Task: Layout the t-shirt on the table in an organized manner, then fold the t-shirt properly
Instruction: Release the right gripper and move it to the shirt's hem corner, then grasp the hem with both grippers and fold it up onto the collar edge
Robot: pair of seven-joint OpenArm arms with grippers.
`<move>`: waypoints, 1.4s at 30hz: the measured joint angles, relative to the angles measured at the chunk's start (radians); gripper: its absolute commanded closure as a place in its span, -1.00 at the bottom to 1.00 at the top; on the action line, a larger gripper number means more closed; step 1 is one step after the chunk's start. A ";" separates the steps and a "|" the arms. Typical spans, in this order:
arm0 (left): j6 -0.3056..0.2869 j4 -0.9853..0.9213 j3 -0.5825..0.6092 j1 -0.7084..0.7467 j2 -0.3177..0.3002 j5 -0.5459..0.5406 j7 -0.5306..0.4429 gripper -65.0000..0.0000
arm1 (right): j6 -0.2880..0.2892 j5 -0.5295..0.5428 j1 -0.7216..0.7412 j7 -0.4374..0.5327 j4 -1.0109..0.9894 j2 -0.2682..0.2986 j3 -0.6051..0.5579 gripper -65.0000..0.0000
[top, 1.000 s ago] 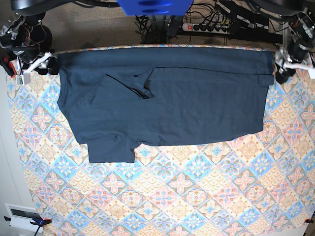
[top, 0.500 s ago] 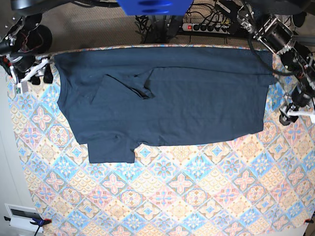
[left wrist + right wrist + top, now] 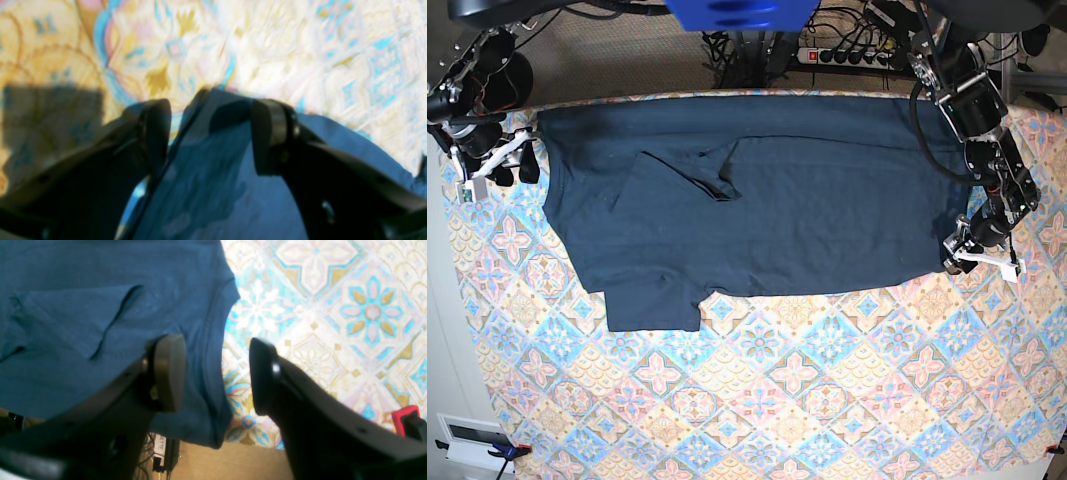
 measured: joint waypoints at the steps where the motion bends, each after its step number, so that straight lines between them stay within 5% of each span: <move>1: 0.000 -0.033 -0.002 -0.014 -0.003 -0.002 -0.013 -0.14 | 0.000 0.000 -0.003 -0.001 0.000 0.002 0.000 0.09; 5: -0.001 -0.076 -0.001 -0.038 0.003 -0.008 -0.049 0.06 | 0.000 0.001 -0.002 -0.002 0.000 0.001 0.002 0.09; 11: -0.071 0.085 0.006 0.012 0.070 -0.064 0.092 1.00 | 0.000 -0.005 0.024 -0.016 0.000 -0.002 0.002 0.09; 21: -0.079 0.349 0.004 0.153 0.066 -0.081 0.093 1.00 | 0.004 -0.001 0.232 0.004 -0.012 0.115 -0.293 0.09; 28: -0.079 0.476 0.003 0.235 0.067 -0.082 0.054 1.00 | 0.000 -0.317 0.373 0.004 -0.119 0.128 -0.522 0.08; 35: -0.078 0.487 0.002 0.270 0.069 -0.078 0.026 1.00 | 0.004 -0.426 0.553 0.191 -0.386 0.128 -0.808 0.08; 42: -0.079 0.487 0.000 0.268 0.069 -0.080 0.026 1.00 | 0.003 -0.444 0.697 0.359 -0.717 0.132 -0.867 0.08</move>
